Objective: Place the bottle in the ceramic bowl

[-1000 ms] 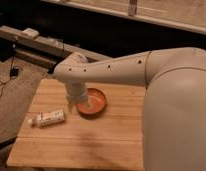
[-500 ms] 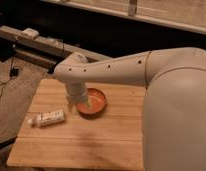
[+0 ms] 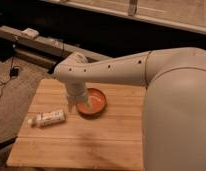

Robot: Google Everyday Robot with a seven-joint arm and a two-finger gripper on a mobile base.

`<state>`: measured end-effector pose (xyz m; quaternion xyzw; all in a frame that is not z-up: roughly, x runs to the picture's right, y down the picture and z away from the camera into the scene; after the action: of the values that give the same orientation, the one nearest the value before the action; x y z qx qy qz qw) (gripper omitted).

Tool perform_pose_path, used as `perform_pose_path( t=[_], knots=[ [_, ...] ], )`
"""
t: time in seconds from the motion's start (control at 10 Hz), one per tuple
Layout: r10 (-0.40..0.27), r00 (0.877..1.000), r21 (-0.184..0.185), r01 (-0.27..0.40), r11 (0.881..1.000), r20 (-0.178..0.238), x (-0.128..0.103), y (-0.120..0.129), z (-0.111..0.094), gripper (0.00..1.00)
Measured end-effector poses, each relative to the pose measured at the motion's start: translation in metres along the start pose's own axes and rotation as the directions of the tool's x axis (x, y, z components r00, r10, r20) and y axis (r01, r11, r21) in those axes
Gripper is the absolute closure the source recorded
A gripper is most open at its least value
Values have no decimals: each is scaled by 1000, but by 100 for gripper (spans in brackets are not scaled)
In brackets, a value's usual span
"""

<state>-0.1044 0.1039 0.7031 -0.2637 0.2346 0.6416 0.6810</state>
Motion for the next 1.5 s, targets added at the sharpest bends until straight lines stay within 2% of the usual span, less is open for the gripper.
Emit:
perform_pose_path(
  t=[1.0, 1.1, 1.2, 1.3, 1.4, 1.5],
  knots=[
    [-2, 1000, 0, 2, 1000, 1, 0, 0, 0, 35],
    [-28, 1000, 23, 28, 999, 4, -4, -2, -1, 35],
    [-109, 994, 42, 109, 993, 11, -8, 5, -2, 35],
    [-194, 981, 69, 193, 979, 10, -12, 11, -2, 35],
    [-288, 958, 119, 286, 951, 4, -18, 14, -3, 35],
    [-381, 924, 179, 376, 909, -5, -21, 21, -2, 35]
  ],
)
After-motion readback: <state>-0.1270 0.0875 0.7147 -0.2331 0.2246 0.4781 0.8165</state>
